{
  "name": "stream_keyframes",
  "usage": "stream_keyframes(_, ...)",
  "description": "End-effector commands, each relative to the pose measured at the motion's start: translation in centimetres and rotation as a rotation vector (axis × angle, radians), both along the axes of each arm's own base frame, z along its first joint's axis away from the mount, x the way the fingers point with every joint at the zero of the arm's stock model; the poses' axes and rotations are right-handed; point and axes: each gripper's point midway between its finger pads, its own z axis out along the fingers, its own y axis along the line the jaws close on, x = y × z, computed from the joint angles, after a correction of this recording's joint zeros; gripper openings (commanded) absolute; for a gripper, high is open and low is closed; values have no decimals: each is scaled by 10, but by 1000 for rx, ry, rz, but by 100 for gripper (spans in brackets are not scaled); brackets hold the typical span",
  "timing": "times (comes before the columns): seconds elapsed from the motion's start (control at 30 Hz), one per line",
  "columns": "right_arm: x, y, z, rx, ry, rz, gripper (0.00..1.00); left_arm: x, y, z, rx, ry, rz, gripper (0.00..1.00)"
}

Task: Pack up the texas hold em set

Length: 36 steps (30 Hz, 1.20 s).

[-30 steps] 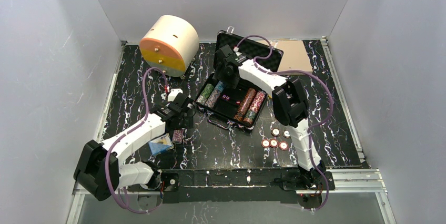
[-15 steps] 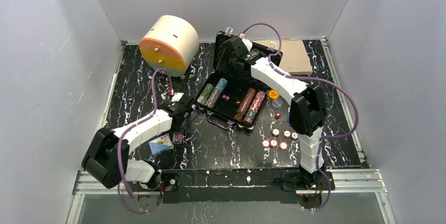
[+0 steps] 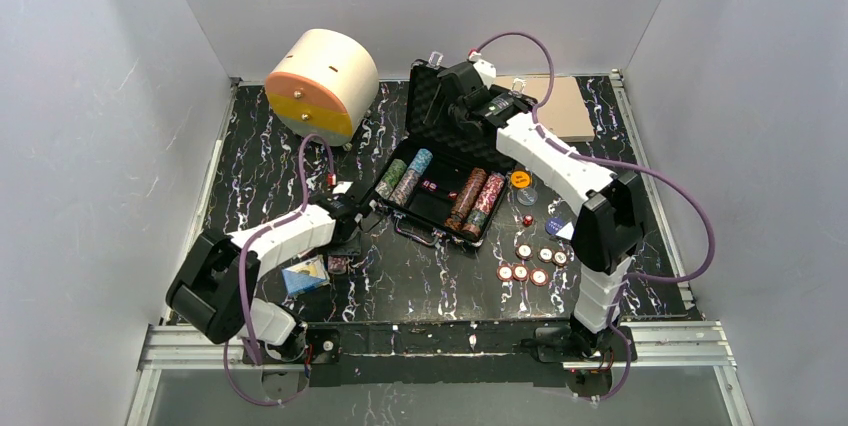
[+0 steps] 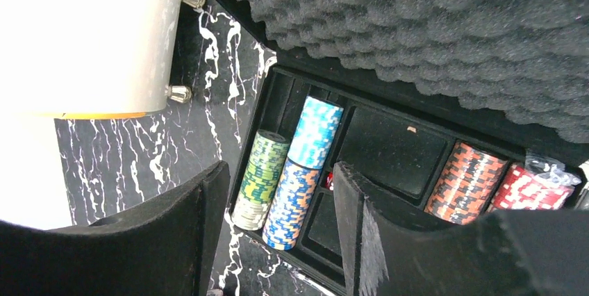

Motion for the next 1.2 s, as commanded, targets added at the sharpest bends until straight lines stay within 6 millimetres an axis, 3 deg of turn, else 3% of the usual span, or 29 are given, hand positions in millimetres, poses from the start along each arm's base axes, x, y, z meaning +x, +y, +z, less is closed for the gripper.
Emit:
stream_keyframes(0.0,5,-18,42,22,-107,-36,64,10,-8,27,-46,-66,-26,9)
stream_keyframes(0.23,5,-48,70,32,-175,-91,64,54,-41,88,-126,-201,-176,2)
stream_keyframes(0.37,3,-73,74,14,-191,-121,64,95,-63,120,-112,-273,-277,3)
stream_keyframes(0.47,0,-96,76,2,-199,-145,65,129,-82,132,-95,-304,-329,3)
stream_keyframes(0.6,-8,-129,82,4,-216,-168,68,171,-119,129,-129,-300,-450,4)
stream_keyframes(0.7,-19,-156,83,2,-190,-195,71,203,-149,113,-166,-264,-534,5)
stream_keyframes(0.8,-30,-180,78,-51,-174,-220,73,223,-173,109,-207,-253,-600,6)
stream_keyframes(0.93,-40,-200,68,-81,-158,-257,74,245,-177,99,-149,-245,-634,7)
stream_keyframes(1.17,-43,-209,68,-106,-163,-264,75,263,-184,99,-144,-264,-641,7)
